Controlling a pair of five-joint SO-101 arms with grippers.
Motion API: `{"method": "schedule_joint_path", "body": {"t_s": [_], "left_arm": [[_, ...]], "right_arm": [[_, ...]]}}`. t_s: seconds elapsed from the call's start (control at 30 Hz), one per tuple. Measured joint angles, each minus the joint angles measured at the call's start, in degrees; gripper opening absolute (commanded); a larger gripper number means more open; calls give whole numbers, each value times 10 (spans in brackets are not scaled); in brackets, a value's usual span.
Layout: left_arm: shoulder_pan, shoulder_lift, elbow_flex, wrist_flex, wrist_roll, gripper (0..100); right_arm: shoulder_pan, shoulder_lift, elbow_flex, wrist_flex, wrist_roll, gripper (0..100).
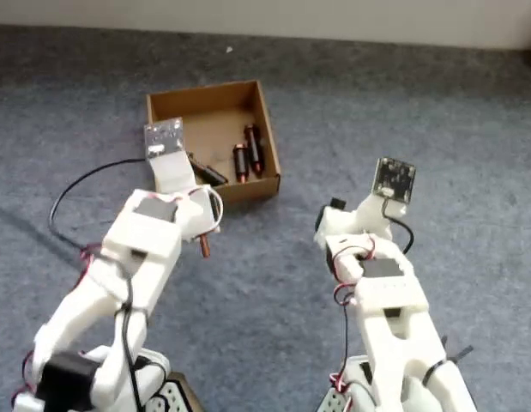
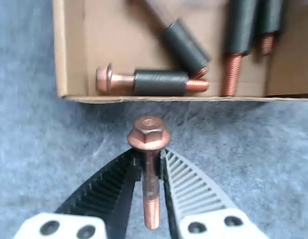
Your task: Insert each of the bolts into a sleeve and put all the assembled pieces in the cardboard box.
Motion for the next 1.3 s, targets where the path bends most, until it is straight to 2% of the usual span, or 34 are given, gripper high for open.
{"method": "schedule_joint_path", "body": {"t_s": [0.1,0.2,0.5,0.67,1.1,1.3], "left_arm": [[1,-105,84,-56,-33,5],[1,-199,142,-79,-54,5],[1,-387,237,-86,-74,5],[1,-467,264,-86,-74,5],[2,-810,404,-86,-74,7],[27,-839,407,-86,-74,7]], "right_arm": [[-23,-91,35,50,0,5],[-54,-190,93,59,15,5],[-185,-463,254,61,132,5],[-226,-564,271,62,161,5],[-323,-655,271,144,188,5],[-356,-658,271,162,188,5]]}}
